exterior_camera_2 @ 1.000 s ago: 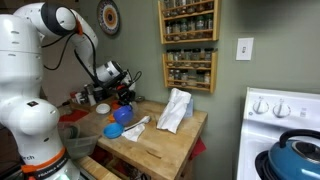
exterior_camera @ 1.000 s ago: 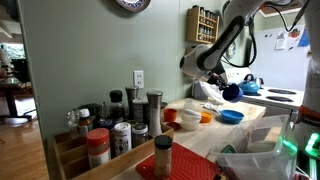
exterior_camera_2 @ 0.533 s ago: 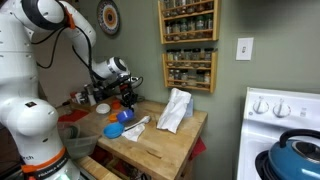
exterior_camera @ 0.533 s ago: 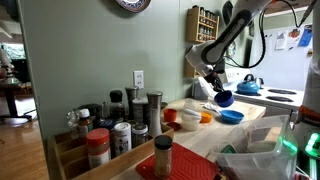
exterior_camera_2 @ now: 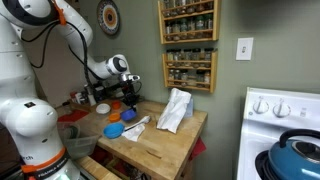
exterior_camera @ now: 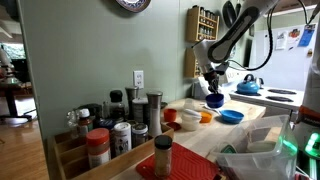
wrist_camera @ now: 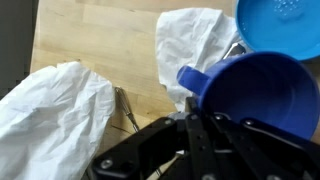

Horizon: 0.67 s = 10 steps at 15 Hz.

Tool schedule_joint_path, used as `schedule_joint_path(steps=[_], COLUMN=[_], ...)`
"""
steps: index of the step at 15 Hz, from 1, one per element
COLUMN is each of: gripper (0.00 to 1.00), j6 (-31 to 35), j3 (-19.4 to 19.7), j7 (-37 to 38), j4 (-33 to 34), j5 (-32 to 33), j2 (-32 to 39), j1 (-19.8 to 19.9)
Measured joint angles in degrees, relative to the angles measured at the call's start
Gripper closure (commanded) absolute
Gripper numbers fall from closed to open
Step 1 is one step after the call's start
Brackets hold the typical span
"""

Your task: Pour the contents of the big blue cup into the blue bowl

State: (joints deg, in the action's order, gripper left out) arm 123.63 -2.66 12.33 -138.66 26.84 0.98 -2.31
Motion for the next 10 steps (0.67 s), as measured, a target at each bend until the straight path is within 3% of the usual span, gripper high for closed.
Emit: schedule_joint_path(steps=[10], gripper=[0.99], j6=[8.78], j3=[1.90], j7=[1.71], j4=[-3.57], j5=[-5.76], j2=[-0.11], j1=[1.54])
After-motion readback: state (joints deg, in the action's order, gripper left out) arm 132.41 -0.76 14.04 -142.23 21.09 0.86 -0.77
